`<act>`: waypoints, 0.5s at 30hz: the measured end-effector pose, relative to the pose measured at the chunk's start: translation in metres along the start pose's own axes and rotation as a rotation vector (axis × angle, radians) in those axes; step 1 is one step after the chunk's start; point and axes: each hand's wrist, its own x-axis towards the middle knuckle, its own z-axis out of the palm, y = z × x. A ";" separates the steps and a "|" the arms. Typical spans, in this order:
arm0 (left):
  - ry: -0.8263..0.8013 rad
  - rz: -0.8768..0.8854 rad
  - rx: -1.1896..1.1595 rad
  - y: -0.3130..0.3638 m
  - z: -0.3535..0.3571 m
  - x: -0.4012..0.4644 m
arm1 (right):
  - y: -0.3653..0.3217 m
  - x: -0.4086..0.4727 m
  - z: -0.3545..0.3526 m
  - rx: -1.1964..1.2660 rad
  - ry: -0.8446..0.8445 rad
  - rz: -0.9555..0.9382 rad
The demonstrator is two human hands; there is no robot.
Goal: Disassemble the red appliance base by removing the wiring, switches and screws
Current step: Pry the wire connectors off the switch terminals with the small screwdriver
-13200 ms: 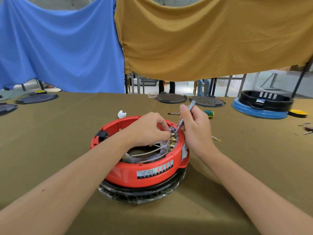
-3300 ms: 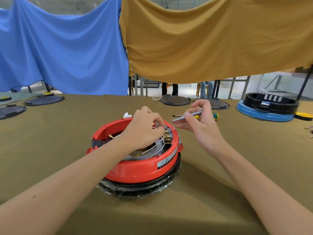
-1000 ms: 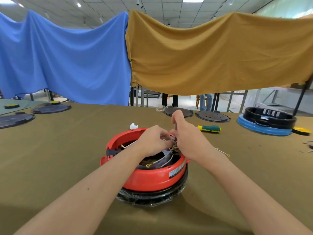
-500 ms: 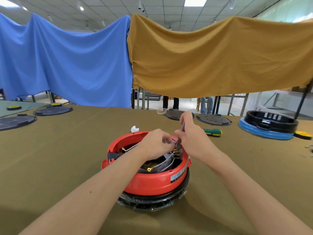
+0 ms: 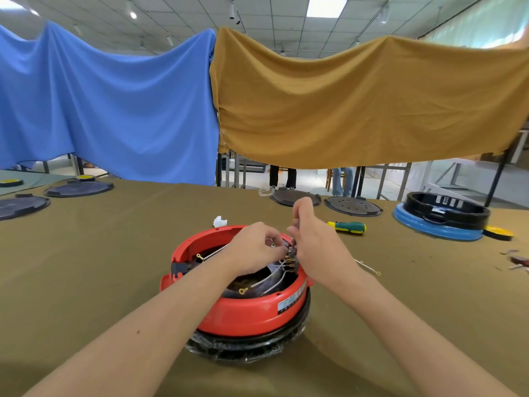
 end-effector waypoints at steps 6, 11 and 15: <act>-0.007 0.010 -0.008 0.000 0.000 0.000 | -0.004 -0.002 -0.003 -0.051 -0.013 -0.037; -0.016 -0.002 -0.044 0.001 0.000 0.000 | -0.006 0.000 -0.013 0.059 -0.006 0.018; -0.027 -0.008 -0.069 0.001 -0.001 0.000 | -0.006 0.005 -0.015 0.059 -0.046 0.043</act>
